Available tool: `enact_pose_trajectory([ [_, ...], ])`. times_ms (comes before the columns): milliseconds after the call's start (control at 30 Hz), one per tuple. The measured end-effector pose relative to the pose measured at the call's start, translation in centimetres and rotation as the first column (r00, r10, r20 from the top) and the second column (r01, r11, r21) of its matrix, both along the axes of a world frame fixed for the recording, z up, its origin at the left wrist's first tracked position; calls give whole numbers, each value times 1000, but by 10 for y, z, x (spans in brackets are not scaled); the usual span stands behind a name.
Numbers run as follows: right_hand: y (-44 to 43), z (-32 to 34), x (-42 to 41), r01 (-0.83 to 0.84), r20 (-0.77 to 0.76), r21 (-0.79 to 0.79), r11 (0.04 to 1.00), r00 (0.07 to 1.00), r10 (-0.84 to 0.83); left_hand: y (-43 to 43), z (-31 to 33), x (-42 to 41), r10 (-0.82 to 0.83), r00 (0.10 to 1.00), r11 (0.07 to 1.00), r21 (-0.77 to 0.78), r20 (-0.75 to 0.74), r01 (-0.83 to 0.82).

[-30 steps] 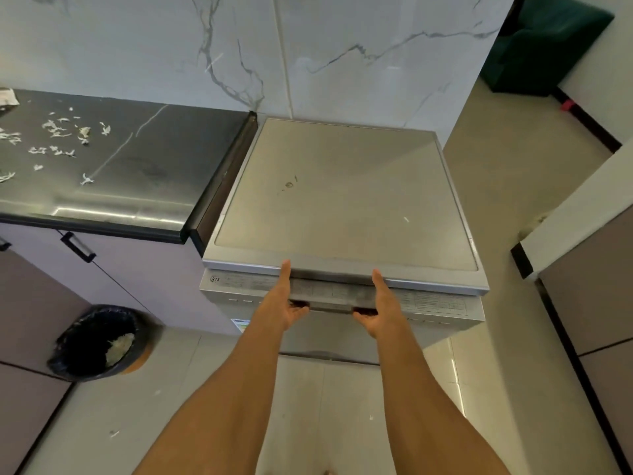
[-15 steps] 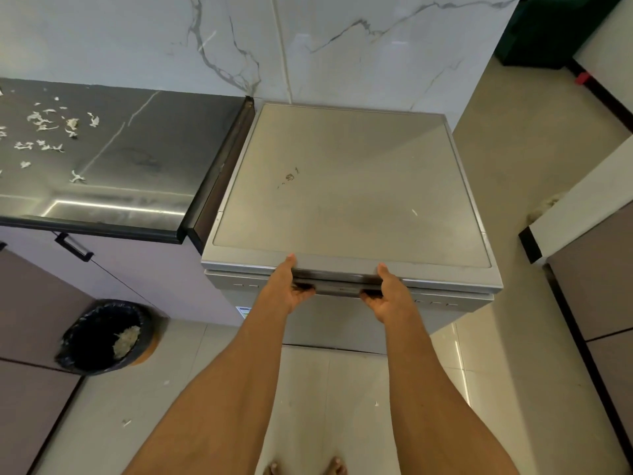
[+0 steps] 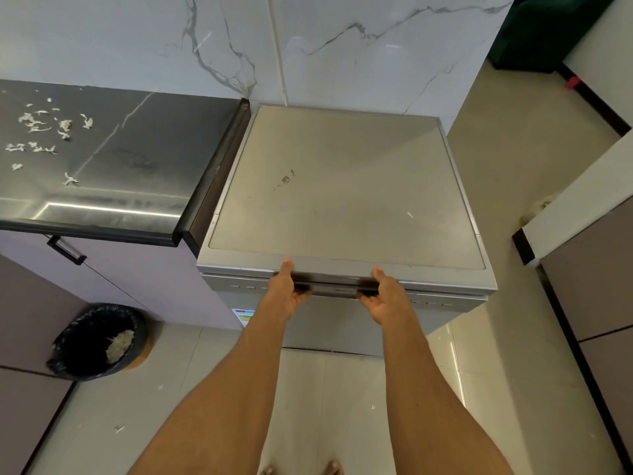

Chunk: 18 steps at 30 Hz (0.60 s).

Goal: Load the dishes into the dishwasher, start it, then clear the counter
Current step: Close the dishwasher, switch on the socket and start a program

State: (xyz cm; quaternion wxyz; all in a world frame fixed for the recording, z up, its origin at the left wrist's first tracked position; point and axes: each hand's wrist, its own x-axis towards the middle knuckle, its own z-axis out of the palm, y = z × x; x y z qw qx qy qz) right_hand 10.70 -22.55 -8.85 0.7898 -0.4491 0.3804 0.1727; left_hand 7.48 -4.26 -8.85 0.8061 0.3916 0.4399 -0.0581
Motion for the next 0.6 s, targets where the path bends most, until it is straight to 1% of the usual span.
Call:
enact_pose_trajectory([
  [67,-4,0,1,-57,-18,-26,998,998,57,0,-2,-6,-73,996,994,75,-43,76],
  [133,-9,3,3,-155,-47,-128,980,988,150,3,0,-14,-185,974,959,193,-129,207],
  [167,-12,5,3,-221,-69,-210,952,975,211,6,3,-18,-238,956,929,245,-170,275],
  [233,-17,11,1,-361,-131,-392,847,933,337,17,11,-24,-307,929,868,339,-208,363],
  [300,-17,21,-1,-426,-121,-463,777,899,420,33,23,-27,-334,915,782,474,-227,404],
  [367,-10,33,4,-468,-100,-559,685,858,504,49,42,-28,-354,909,678,609,-219,411],
  [433,3,52,10,-469,-47,-671,574,799,599,60,61,-27,-380,905,602,692,-190,398],
  [500,22,73,15,-433,36,-755,493,723,690,72,81,-26,-387,911,572,738,-144,359],
  [600,54,98,25,-375,103,-844,384,589,802,89,104,-18,-400,909,518,790,-116,329],
])
